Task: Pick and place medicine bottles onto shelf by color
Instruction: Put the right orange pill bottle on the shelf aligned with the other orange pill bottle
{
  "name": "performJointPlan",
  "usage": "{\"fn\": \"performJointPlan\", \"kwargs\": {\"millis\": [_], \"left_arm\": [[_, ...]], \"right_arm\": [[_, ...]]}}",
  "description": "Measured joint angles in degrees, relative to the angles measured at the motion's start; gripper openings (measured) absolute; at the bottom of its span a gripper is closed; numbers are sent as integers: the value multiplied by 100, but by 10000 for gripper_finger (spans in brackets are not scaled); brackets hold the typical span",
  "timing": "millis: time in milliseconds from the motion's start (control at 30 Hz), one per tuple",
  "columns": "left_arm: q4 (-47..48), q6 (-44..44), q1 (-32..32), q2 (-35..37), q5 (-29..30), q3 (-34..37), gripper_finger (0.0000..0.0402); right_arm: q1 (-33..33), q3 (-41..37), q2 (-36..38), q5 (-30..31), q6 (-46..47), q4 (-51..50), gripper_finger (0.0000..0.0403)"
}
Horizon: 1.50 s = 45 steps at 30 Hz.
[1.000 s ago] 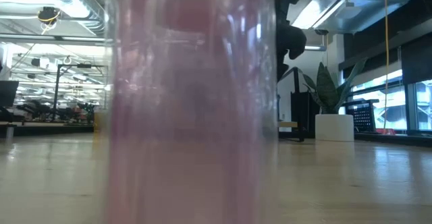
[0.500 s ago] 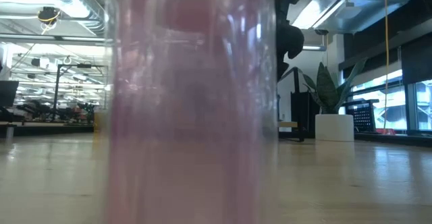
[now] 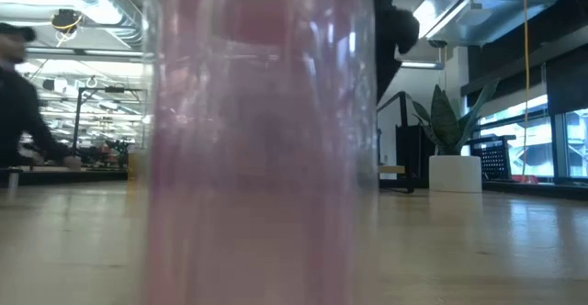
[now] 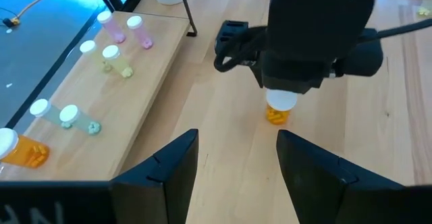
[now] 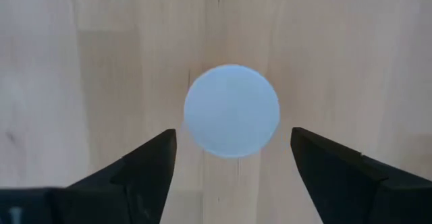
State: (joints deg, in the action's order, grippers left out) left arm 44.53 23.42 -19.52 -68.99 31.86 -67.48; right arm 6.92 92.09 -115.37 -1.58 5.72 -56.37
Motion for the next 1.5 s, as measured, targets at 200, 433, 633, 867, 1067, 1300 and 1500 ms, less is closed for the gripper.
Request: {"fn": "performJointPlan", "kwargs": {"millis": [200, 433, 633, 867, 1067, 1300, 1500], "left_arm": [[1, 4, -128, 0, -7, 2, 194], [-14, 160, -290, -2, -7, 2, 194], [-633, 29, -284, -403, -114, -7, 194], [-1620, -593, -56, -1319, -1069, -7, 194], [-2456, -900, 146, -2095, -1448, -5, 194], [-2896, -896, 418, -2725, -1912, -2, 194], [-2906, -852, 558, -2890, -1933, 4, 194]], "right_arm": [[147, 491, 92, 186, 5, -580, 293], [493, 543, 1063, 1106, 307, -753, 294], [797, 510, 1973, 1256, 305, -700, 294], [1081, 508, 2797, 1260, 292, -574, 294], [1219, 508, 3087, 1249, 284, -567, 294], [1224, 502, 3117, 1250, 303, -575, 294], [1222, 501, 3117, 1257, 305, -578, 294]]}}
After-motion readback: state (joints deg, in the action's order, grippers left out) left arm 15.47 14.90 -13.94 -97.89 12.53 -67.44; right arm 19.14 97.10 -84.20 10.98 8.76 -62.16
